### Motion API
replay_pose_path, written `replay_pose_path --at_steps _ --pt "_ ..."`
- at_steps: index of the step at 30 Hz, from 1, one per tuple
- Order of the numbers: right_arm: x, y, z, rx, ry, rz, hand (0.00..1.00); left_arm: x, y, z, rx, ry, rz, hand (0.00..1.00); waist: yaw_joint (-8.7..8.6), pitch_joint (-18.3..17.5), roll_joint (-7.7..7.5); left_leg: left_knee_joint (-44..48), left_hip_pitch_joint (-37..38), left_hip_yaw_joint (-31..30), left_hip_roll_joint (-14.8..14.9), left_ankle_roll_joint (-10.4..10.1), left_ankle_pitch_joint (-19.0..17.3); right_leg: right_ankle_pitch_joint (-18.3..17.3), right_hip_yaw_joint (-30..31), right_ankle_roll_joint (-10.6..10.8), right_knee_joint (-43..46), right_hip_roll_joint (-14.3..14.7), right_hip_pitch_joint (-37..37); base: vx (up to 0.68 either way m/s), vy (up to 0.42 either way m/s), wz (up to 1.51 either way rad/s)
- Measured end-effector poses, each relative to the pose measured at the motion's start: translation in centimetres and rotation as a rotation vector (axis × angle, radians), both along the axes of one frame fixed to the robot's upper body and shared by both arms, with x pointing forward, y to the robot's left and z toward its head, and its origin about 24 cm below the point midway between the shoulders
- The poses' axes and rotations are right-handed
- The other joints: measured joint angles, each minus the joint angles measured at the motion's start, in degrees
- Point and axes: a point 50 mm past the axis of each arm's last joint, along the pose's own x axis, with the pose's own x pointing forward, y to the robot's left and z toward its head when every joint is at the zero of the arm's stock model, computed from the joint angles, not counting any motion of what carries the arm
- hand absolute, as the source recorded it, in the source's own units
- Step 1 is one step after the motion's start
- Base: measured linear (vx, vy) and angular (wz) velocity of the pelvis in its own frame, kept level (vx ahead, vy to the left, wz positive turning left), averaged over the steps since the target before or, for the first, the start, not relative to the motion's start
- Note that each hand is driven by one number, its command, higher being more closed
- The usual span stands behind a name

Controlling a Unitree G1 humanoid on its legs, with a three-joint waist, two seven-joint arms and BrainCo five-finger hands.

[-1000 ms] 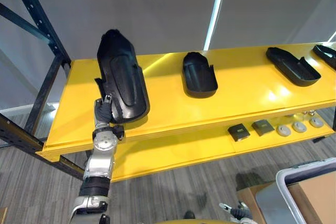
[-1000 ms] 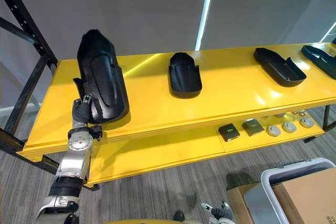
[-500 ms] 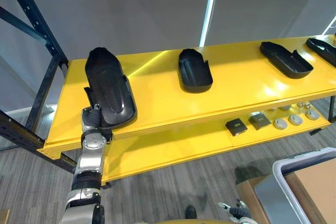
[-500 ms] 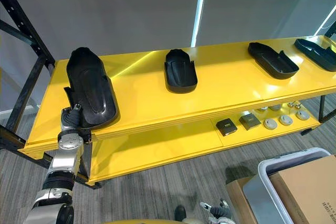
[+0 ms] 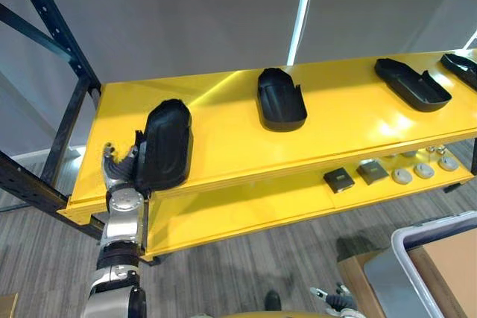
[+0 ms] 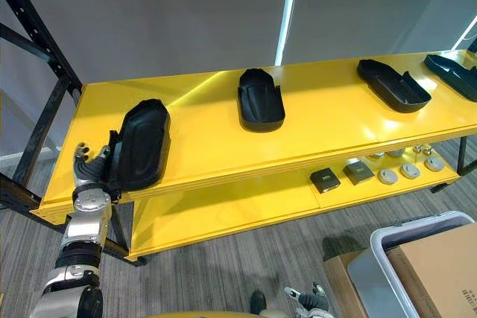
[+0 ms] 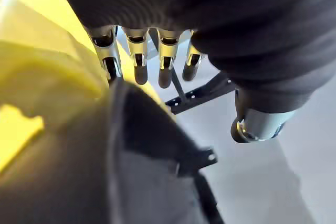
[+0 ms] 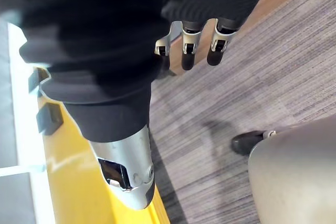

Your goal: Walk over and take plastic housings, then place them on the shelf

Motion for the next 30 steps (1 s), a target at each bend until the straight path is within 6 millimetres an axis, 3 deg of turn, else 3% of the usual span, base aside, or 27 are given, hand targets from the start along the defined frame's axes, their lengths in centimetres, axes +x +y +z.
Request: replay_pose_path --at_steps 10,11,15,16,22,23,30 --pt "0.0 -0.1 0.0 -0.003 0.0 -0.001 0.0 -0.1 0.5 1.3 -0.018 -0.08 0.05 0.0 -0.11 0.1 0.13 -0.3 0.6 -0.2 0.2 0.0 0.0 0.0 0.2 0.0 -0.1 0.0 0.7 -0.04 -0.019 0.0" --pt "0.0 -0.1 0.0 -0.005 0.0 -0.001 0.0 0.1 -0.1 2.8 -0.009 -0.157 0.048 0.0 -0.07 0.2 0.08 -0.2 0.2 -0.4 0.4 -0.2 -0.3 -0.1 0.1 -0.1 -0.1 -0.2 0.6 -0.08 -0.034 0.04" --pt "0.0 -0.2 0.0 -0.008 -0.002 -0.002 0.0 -0.7 -2.0 5.5 0.013 -0.339 0.027 0.0 -0.11 0.4 0.07 0.0 0.2 -0.5 0.4 -0.1 -0.4 -0.3 0.1 -0.2 0.1 -0.4 0.6 -0.02 -0.006 0.01" --pt "0.0 -0.2 0.0 -0.008 -0.002 -0.004 0.0 -1.5 -3.3 6.2 0.016 -0.405 0.005 0.0 0.0 0.4 0.09 0.3 0.1 -0.5 0.5 0.1 -0.5 -0.4 0.1 -0.2 0.2 -0.4 0.6 0.0 0.0 0.0" --pt "0.0 -0.3 0.1 -0.01 -0.005 -0.009 0.0 -4.4 -7.5 6.1 0.027 -0.487 -0.073 0.0 1.19 1.2 0.22 2.5 -0.8 -1.1 1.1 0.3 -1.9 -0.6 -0.3 -0.2 0.3 -0.3 0.9 0.0 -0.002 0.02" --pt "0.0 -0.3 0.1 -0.01 -0.007 -0.009 0.0 -5.3 -7.8 5.9 0.041 -0.488 -0.073 1.0 1.21 1.6 0.19 2.8 -0.8 -1.2 1.2 0.3 -2.2 -0.6 -0.4 -0.2 0.3 -0.3 1.0 -0.01 -0.004 0.07" --pt "0.1 -0.2 0.1 -0.022 -0.008 -0.004 0.0 -8.0 -8.8 3.6 0.103 -0.376 -0.133 1.0 1.47 2.1 0.1 5.5 -1.4 -2.6 2.1 0.2 -4.5 -1.6 -1.7 0.1 0.4 -0.2 2.6 -0.02 -0.002 0.07"
